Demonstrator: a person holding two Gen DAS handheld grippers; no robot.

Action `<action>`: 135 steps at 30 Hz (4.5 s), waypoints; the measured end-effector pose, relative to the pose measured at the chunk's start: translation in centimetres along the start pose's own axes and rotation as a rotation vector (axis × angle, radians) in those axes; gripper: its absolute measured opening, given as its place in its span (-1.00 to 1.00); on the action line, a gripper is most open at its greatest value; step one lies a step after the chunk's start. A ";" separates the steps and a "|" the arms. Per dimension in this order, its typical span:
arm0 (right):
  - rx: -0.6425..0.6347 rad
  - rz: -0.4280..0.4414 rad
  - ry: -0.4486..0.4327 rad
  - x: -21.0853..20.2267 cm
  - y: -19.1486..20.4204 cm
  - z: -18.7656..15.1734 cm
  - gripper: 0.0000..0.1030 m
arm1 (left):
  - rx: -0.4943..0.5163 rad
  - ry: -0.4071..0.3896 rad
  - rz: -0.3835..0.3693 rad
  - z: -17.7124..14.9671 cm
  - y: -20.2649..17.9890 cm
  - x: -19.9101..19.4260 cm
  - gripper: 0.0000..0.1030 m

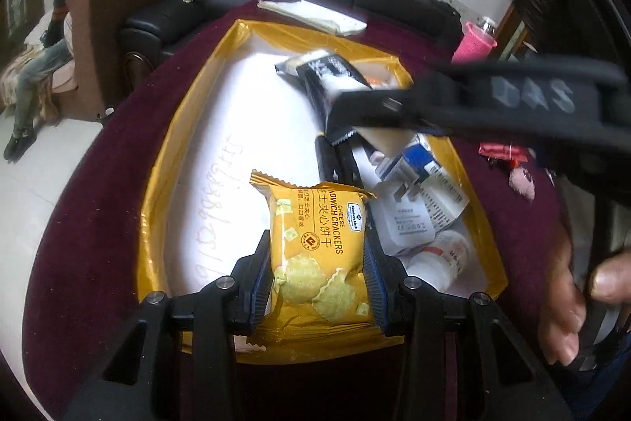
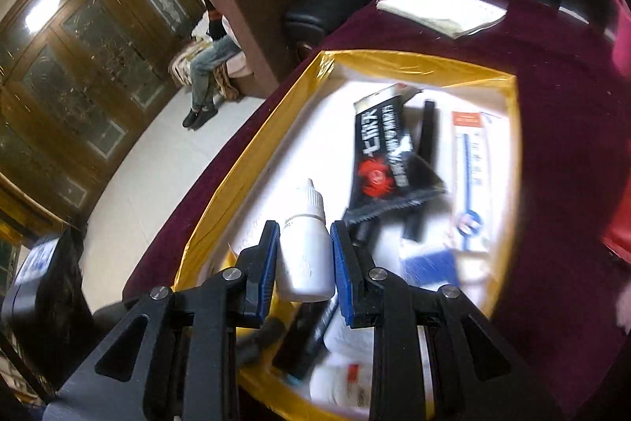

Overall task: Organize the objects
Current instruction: 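Carry the cracker packet and dropper bottle over the tray, then lower both items into the tray and open both grippers, then move both grippers toward the red pouch and pink fluffy keychain, then grasp the red pouch with the left gripper while the right grasps the pink fluffy keychain, then lift the red pouch and pink keychain and carry them toward the tray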

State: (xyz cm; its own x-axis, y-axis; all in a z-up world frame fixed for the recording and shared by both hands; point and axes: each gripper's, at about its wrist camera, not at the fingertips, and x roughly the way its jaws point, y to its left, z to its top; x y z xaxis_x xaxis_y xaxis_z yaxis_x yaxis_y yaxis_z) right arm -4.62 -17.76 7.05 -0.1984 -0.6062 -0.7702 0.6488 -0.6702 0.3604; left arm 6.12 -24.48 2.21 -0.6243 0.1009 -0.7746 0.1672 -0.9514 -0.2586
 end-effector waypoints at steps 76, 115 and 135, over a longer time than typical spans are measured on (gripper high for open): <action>0.405 -0.188 -0.159 -14.2 -25.4 -8.0 0.00 | 0.201 -0.009 -0.224 1.5 -14.9 -3.0 0.22; 0.363 -0.161 -0.331 -17.6 -30.4 -10.4 -0.46 | 0.299 0.276 -0.269 13.9 -27.6 13.0 0.22; 0.465 -0.103 -0.394 -18.9 -32.3 -10.6 -0.45 | 0.296 0.343 -0.227 15.4 -29.8 22.4 0.03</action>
State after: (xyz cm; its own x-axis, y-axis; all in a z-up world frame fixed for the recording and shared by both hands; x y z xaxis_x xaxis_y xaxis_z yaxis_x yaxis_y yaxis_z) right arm -14.05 19.92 4.36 -0.5571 -0.5813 -0.5931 0.2409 -0.7966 0.5545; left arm -24.61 1.65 1.48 -0.3246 0.3573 -0.8758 -0.1984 -0.9310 -0.3063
